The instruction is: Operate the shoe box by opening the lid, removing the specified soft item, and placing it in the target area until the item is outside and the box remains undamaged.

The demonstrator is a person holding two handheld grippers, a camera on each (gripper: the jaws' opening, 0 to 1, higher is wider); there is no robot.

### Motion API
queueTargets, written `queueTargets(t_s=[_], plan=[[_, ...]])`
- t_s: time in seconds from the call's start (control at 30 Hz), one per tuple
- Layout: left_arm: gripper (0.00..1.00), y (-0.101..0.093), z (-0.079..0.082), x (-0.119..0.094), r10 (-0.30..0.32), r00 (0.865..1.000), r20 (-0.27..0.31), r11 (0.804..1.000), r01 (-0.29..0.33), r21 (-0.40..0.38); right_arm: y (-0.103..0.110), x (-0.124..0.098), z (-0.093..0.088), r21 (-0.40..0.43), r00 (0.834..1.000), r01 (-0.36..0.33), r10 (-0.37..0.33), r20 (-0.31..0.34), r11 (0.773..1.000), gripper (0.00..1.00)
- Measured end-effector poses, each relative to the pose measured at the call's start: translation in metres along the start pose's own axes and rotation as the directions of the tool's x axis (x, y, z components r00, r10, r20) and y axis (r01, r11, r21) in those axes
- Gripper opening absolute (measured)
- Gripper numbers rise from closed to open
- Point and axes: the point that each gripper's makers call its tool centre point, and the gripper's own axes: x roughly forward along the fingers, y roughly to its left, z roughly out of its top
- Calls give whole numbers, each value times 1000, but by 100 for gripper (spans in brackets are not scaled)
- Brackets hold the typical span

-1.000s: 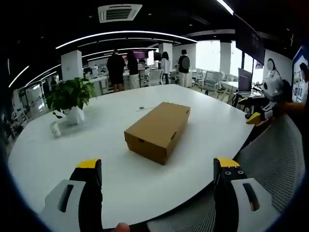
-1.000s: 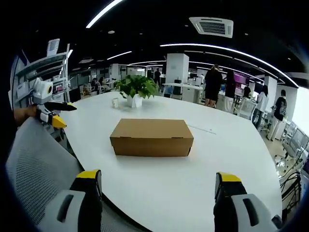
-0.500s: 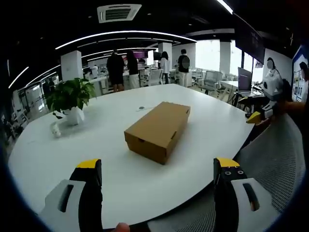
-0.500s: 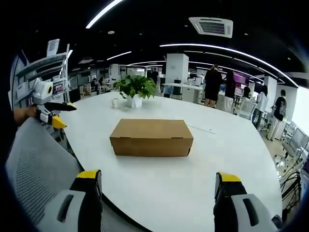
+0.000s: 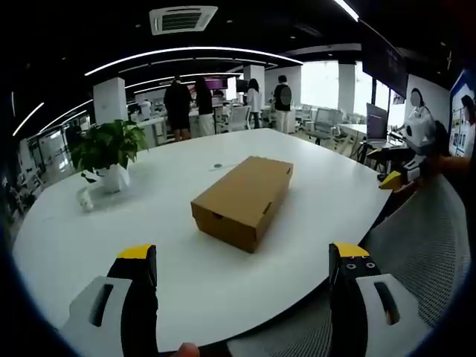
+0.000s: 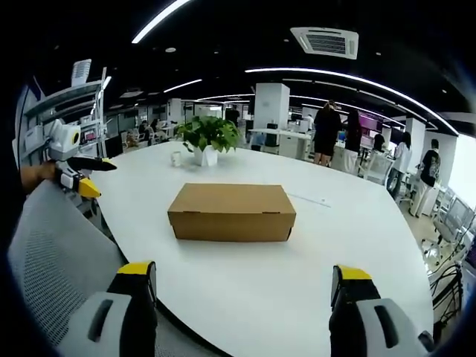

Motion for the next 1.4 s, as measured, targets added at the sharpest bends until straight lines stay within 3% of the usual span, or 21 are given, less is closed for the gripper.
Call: queueTargets(t_s=[1.23, 1.4], plan=[[100, -1, 2, 0, 11, 1000, -2, 1000, -10, 6, -4, -1, 3, 7, 1000, 15, -15, 21, 1000, 99], [100, 1, 3, -1, 9, 1000, 5, 1000, -9, -17, -4, -1, 4, 37, 1000, 7, -8, 25, 999, 99]])
